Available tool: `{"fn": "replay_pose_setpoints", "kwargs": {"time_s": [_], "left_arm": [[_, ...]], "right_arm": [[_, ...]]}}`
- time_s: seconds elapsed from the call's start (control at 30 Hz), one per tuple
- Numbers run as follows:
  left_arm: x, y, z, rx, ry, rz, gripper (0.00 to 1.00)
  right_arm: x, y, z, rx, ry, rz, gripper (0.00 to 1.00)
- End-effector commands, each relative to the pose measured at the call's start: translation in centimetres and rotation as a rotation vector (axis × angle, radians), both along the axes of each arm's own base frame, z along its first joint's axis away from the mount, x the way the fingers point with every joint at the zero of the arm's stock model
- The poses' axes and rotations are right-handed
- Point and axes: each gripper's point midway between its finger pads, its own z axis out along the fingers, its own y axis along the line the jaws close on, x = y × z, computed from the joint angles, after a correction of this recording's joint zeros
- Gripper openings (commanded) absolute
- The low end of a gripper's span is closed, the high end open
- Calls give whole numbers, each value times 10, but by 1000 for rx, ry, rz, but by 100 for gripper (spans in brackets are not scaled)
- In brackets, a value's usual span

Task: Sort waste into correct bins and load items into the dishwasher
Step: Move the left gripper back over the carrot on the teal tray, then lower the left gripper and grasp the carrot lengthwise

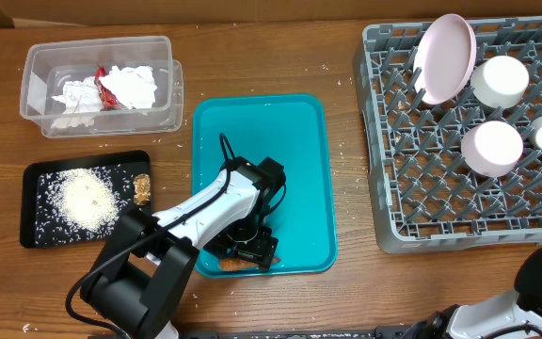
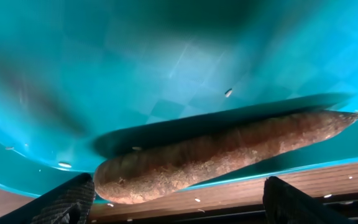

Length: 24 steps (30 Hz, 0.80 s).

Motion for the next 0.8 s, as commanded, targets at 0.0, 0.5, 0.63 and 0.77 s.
{"fn": "replay_pose_setpoints", "kwargs": {"time_s": [0.0, 0.5, 0.63, 0.77], "left_arm": [[1, 4, -4, 41, -22, -8, 89], [1, 7, -6, 53, -25, -3, 86], [-2, 9, -9, 56, -21, -3, 86], [-6, 11, -12, 63, -14, 1, 87]], "right_arm": [[0, 0, 6, -12, -16, -1, 100], [0, 0, 6, -12, -16, -1, 100], [0, 0, 6, -12, -16, -1, 100], [0, 0, 6, -12, -16, -1, 100]]}}
